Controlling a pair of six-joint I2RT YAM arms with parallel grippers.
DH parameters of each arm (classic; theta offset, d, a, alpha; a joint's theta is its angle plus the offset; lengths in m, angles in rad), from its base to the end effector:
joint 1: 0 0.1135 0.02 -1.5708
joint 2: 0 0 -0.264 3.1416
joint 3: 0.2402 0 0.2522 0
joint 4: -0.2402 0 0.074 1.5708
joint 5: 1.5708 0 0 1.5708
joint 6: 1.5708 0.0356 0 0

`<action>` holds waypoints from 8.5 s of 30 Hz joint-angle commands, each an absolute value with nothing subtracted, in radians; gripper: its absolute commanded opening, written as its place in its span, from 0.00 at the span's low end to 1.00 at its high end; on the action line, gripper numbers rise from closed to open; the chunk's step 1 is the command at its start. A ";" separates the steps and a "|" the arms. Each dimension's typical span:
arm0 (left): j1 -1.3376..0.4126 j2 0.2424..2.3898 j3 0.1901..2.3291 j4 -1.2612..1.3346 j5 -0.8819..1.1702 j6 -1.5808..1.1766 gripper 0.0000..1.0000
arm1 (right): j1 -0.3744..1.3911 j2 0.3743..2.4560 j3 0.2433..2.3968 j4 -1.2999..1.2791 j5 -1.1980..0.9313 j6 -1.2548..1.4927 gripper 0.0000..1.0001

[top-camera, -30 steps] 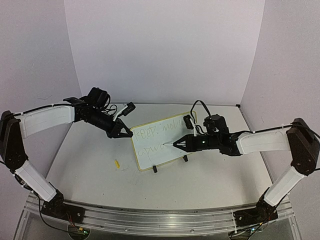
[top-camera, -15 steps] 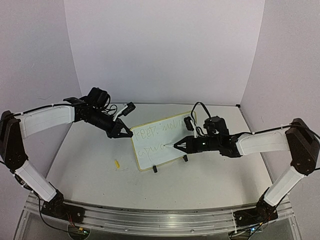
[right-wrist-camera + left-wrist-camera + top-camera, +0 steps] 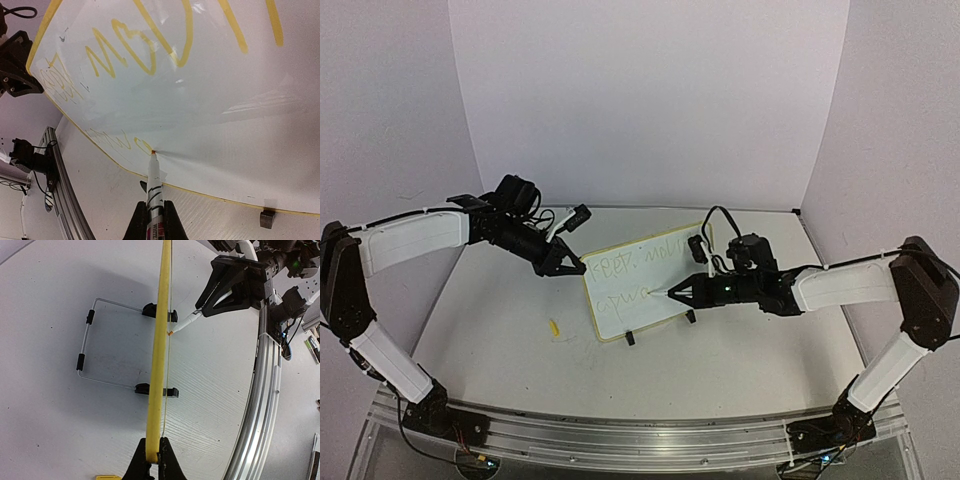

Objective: Write a sentence on the whiteboard
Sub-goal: Write on the whiteboard with the whiteboard marker without the cap.

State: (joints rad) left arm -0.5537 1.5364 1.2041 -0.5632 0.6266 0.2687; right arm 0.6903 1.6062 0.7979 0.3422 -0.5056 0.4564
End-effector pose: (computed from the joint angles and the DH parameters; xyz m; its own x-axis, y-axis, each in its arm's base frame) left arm 0.2666 -0.1894 0.2739 -0.4442 0.5274 -0.7242 0.8875 0.3695 -0.2753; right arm 0.2480 0.2272 0.1944 -0.7036 -0.0810 -0.7060 -0.6468 0.4844 0.5891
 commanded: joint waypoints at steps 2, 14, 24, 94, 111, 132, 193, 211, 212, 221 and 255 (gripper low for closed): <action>-0.574 1.559 1.209 -0.616 0.558 0.317 0.00 | 0.681 1.584 0.800 0.331 -0.406 0.449 0.00; -0.577 1.551 1.208 -0.616 0.557 0.316 0.00 | 0.682 1.485 0.793 0.300 -0.430 0.440 0.00; -0.580 1.551 1.208 -0.617 0.554 0.317 0.00 | 0.681 1.488 0.828 0.304 -0.484 0.434 0.00; -0.581 1.555 1.208 -0.617 0.550 0.318 0.00 | 0.681 1.502 0.789 0.384 -0.386 0.536 0.00; -0.581 1.552 1.207 -0.618 0.549 0.319 0.00 | 0.681 1.458 0.742 0.385 -0.355 0.548 0.00; -0.582 1.549 1.206 -0.619 0.546 0.318 0.00 | 0.643 1.463 0.715 0.392 -0.510 0.511 0.00; -0.583 1.554 1.207 -0.618 0.543 0.321 0.00 | 0.588 1.509 0.779 0.384 -0.492 0.528 0.00; -0.583 1.552 1.208 -0.619 0.544 0.320 0.00 | 0.588 1.480 0.803 0.367 -0.482 0.517 0.00; -0.583 1.552 1.207 -0.619 0.543 0.321 0.00 | 0.588 1.484 0.796 0.367 -0.484 0.519 0.00; -0.583 1.554 1.207 -0.618 0.542 0.320 0.00 | 0.587 1.520 0.737 0.392 -0.497 0.541 0.00; -0.583 1.551 1.208 -0.618 0.544 0.319 0.00 | 0.587 1.423 0.679 0.338 -0.413 0.540 0.00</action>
